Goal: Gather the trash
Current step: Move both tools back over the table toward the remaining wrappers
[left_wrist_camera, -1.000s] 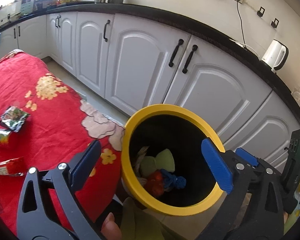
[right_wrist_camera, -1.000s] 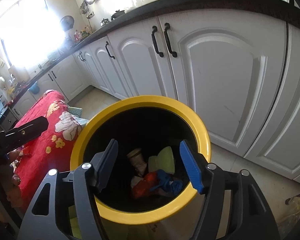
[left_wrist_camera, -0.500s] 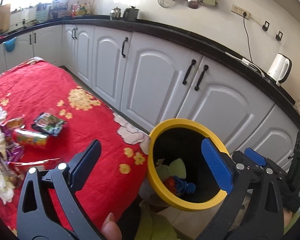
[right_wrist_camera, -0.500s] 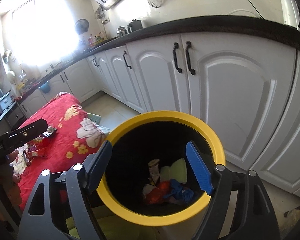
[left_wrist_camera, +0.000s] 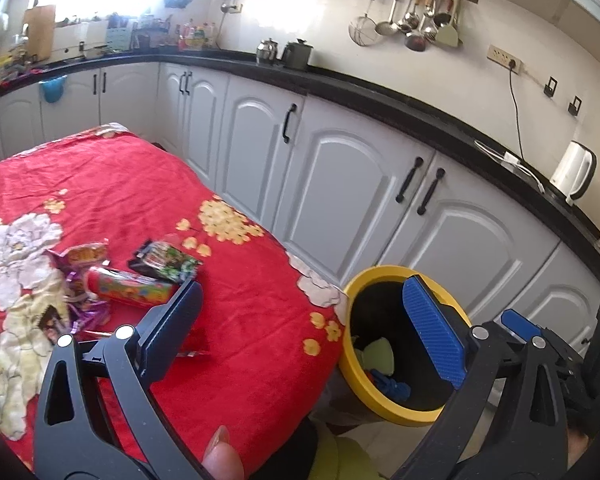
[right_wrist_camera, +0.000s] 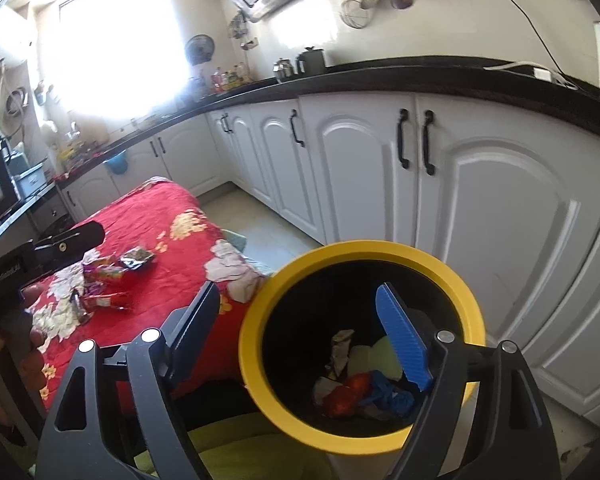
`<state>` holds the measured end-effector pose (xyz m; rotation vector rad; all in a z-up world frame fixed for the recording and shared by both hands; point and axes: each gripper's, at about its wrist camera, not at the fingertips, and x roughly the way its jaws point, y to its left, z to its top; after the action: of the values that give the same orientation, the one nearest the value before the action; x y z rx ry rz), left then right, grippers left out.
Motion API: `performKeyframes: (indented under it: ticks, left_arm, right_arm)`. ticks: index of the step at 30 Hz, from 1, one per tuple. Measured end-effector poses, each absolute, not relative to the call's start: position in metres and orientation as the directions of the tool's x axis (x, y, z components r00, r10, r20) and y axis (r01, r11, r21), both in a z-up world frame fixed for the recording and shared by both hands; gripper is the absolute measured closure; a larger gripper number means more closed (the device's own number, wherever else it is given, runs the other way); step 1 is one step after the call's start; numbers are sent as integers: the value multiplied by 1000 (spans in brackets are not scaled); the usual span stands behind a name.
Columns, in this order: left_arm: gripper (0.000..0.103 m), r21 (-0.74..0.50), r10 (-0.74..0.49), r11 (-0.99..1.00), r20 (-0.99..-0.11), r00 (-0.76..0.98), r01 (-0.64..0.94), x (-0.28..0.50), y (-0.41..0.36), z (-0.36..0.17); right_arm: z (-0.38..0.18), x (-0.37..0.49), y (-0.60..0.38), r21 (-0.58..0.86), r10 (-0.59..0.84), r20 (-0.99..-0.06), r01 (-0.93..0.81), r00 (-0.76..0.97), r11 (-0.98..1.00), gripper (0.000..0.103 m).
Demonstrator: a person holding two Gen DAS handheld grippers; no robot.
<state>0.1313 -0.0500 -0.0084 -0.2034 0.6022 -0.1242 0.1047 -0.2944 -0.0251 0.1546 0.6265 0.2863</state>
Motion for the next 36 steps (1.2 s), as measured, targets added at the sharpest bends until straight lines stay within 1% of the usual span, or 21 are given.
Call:
performKeyframes:
  ticks: [9,24,36]
  left_arm:
    - [11,-231,-133,973,-525,840,9,122,-23,1]
    - [11,-259,-53,961,-511,858,-94,114,30,3]
    - [11,-285,21,939,-512,859,-194,112,81,1]
  right_arm:
    - [-15,98,-257,212,380,-541,-316,750,925,23]
    - [-7,99,-193,198,480,-546,-451,687,870,21]
    - [-11,113,-140,181,538,-576,-546,615,818,20]
